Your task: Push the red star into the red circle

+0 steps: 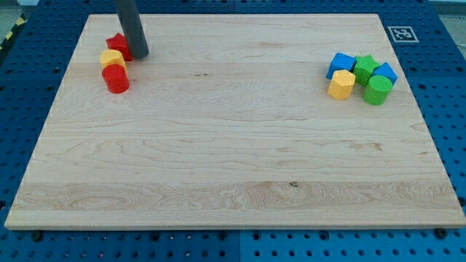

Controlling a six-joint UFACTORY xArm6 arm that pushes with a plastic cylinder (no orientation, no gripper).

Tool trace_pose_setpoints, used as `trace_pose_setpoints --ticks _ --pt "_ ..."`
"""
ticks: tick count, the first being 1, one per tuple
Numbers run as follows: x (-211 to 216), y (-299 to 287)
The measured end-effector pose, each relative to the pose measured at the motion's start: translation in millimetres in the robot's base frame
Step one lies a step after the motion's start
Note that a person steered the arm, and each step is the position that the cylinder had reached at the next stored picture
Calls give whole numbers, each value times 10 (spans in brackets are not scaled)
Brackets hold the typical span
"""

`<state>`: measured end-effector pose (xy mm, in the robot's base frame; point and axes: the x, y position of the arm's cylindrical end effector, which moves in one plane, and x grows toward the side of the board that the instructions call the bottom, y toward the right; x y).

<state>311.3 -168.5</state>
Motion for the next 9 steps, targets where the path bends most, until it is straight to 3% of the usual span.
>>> trace_pose_setpoints --ticks 2,4,6,8,9 --pt "-584 33" --pt "-673 -1050" --pt "-346 -718" --pt "-307 -55" --pt "-42 -53"
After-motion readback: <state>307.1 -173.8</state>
